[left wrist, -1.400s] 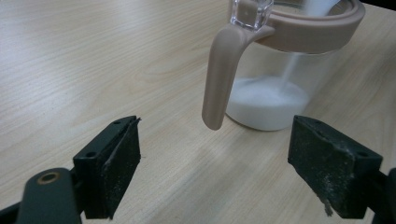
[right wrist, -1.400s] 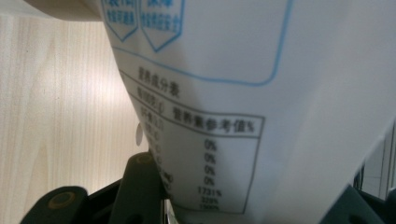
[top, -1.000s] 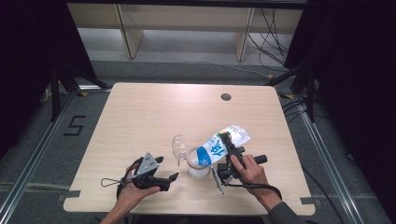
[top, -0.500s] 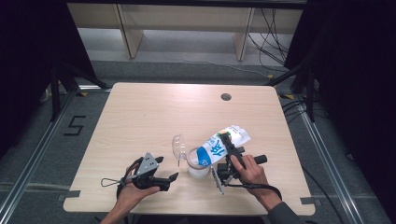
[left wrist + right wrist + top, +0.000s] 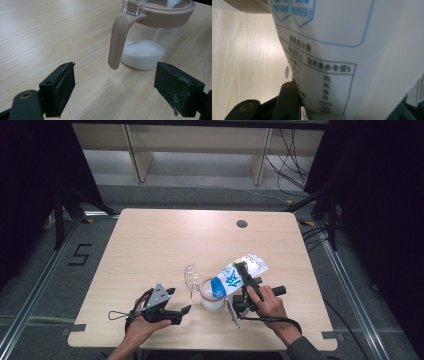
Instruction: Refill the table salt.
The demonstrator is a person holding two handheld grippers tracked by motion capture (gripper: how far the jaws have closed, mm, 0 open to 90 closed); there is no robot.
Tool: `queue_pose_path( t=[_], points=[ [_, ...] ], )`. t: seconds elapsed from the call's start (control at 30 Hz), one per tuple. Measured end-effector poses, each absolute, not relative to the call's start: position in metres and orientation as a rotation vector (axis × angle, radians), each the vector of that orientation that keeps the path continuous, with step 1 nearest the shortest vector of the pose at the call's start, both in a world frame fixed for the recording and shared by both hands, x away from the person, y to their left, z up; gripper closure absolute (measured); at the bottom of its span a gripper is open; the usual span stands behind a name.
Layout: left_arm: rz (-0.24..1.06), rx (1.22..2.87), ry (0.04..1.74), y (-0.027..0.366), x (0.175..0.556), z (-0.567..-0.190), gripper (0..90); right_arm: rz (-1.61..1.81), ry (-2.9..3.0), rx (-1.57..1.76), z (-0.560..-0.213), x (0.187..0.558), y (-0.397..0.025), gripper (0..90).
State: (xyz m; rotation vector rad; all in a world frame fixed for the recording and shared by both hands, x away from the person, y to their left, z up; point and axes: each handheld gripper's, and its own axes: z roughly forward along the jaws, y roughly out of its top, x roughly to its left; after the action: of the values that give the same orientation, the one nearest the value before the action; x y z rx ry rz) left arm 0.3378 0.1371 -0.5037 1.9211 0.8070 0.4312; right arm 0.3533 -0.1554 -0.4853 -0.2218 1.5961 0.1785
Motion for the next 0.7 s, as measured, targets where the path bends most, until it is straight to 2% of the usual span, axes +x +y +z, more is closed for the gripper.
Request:
queue_pose_path(
  t=[0.7],
  points=[
    [0.433, 1.921, 0.807, 0.1372, 0.3377, -0.5036, 16.5, 0.171, 1.59, -0.239, -0.4846, 0.3533, -0.1556, 62.3]
  ],
)
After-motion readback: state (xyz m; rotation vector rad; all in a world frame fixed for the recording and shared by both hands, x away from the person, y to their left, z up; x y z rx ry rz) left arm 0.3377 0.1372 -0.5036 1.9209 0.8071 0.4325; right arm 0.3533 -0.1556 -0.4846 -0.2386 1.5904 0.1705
